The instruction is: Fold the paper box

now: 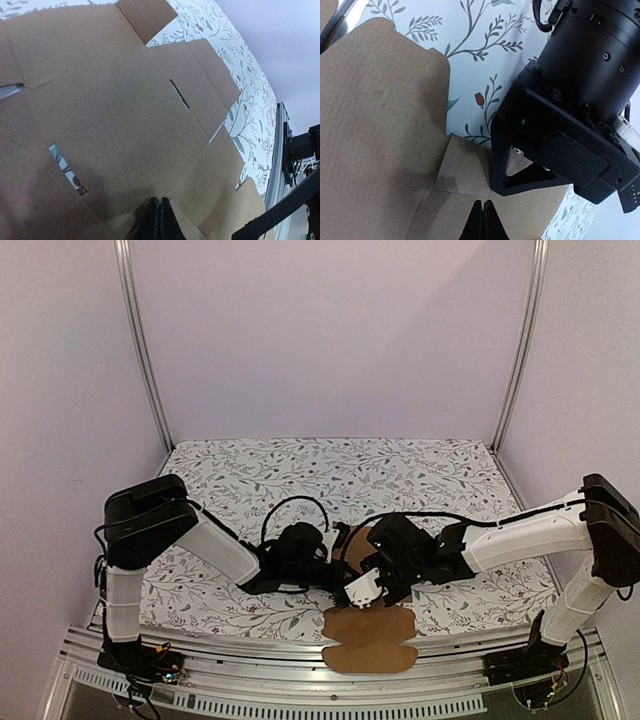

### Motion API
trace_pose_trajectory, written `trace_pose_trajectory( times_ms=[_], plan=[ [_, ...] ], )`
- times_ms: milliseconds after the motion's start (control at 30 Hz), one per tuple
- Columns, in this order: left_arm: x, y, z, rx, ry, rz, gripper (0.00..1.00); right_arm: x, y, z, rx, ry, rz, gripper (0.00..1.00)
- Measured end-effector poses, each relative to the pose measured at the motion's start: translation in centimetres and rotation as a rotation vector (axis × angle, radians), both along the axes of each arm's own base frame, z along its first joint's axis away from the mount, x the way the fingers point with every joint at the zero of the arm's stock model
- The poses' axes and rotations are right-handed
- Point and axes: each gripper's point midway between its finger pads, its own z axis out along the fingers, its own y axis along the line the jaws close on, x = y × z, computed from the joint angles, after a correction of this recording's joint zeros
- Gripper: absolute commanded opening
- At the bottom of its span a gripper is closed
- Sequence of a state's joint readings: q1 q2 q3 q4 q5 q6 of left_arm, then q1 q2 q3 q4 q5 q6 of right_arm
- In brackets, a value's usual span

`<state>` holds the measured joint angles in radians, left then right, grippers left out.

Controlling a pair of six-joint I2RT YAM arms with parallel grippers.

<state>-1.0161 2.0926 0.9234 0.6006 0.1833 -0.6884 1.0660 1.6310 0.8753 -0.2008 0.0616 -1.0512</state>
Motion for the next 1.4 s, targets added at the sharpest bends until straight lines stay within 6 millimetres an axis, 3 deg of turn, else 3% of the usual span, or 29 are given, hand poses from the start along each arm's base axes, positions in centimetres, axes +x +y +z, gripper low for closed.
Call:
trace_pose_trajectory(
  times_ms=[533,667,900,1400],
  plan=[
    [0.0,0.1,0.0,-0.003,0.009,-0.013,0.0,0.5,0.4,-3.5,-0.072,-0.033,0.042,0.0],
    [-0.2,0.7,0.3,0.02,0.01,-0.016,0.0,0.7,0.8,-3.6,-0.068,-0.051,0.055,0.0],
    [-1.9,3.4,0.8,0.092,0.026,-0.034,0.0,0.8,1.1,-3.6,-0.061,-0.061,0.057,0.0],
    [-2.6,3.1,0.2,0.083,0.053,-0.062,0.0,1.0,0.9,-3.6,-0.068,-0.07,0.047,0.0]
  ],
)
